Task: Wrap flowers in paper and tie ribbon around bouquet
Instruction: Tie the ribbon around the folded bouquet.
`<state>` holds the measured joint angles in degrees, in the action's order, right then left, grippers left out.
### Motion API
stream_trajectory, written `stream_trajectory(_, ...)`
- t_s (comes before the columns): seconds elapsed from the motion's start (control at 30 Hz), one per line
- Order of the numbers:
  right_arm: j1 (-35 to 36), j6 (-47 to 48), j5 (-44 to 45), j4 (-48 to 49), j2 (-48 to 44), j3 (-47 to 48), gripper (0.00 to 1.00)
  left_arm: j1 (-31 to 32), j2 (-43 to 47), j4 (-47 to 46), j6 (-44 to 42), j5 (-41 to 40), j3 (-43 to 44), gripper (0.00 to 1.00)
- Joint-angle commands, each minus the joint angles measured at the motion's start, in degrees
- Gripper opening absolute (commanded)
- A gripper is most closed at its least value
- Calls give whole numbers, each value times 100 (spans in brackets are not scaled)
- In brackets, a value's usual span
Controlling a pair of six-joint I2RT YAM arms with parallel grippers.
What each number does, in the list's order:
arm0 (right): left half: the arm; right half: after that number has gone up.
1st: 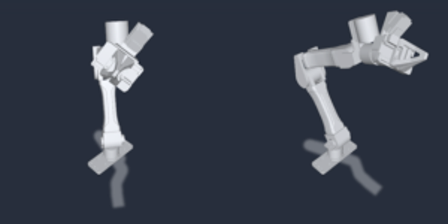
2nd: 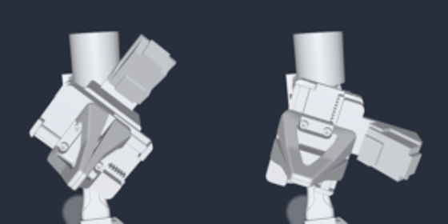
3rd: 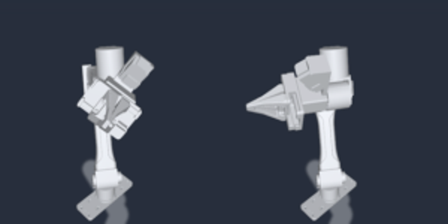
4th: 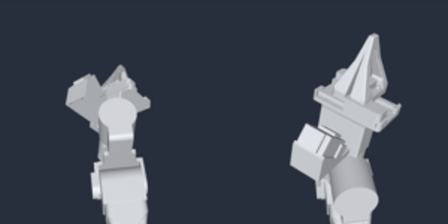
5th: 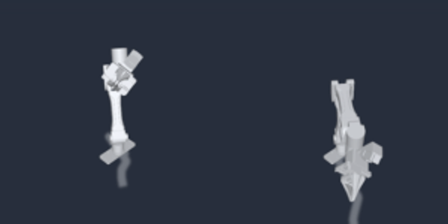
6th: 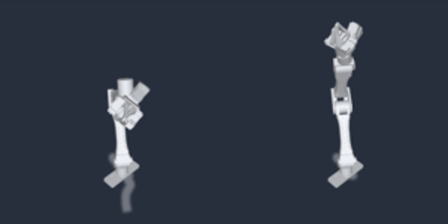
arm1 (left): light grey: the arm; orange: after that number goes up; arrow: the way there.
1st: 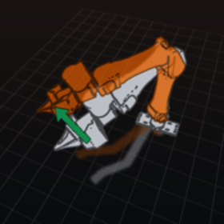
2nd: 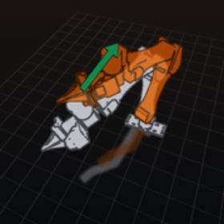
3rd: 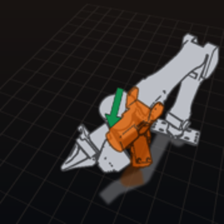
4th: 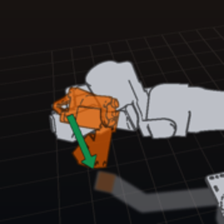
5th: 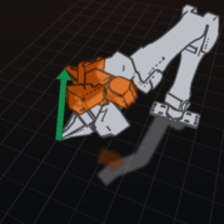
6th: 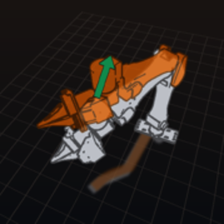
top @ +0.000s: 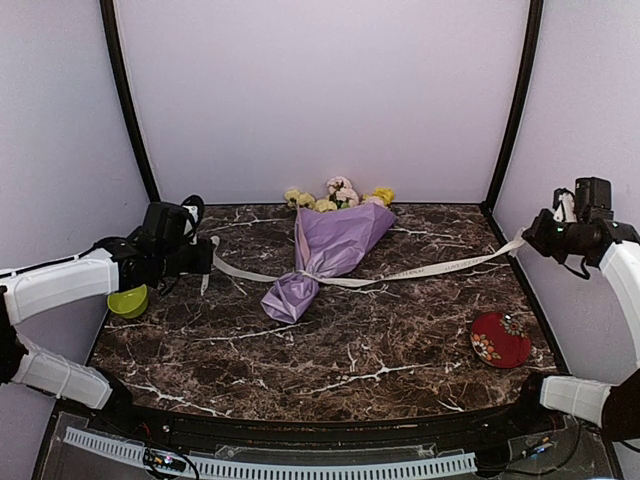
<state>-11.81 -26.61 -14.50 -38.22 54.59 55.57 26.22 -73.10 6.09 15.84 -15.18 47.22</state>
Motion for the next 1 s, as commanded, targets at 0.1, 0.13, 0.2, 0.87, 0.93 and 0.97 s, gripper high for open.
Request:
stream_trajectory(0.1, 165, 365, -595, 236, 1, 681, 0, 1365, 1680, 193, -306, 549, -561, 0)
stream_trajectory(0.13, 207, 405, -790, 308, -19, 699, 0, 1558, 1849, 162, -394, 744, -606, 0)
stream_trajectory(0.2, 307, 482, -1204, 437, -23, 769, 0, 1931, 2074, 139, -573, 1107, -607, 0)
stream_trajectory(0.87, 2024, 1556, -3608, 990, -897, 1257, 0, 4652, 744, 274, -1887, 1959, 1760, 0)
stream_trajectory(0.93, 2182, 1699, -3705, 954, -1038, 1350, 0, 4860, 660, 263, -1970, 2017, 1968, 0)
stream_trajectory(0.97, 2251, 1770, -3741, 891, -1091, 1431, 0, 4968, 618, 265, -2022, 2007, 2061, 0)
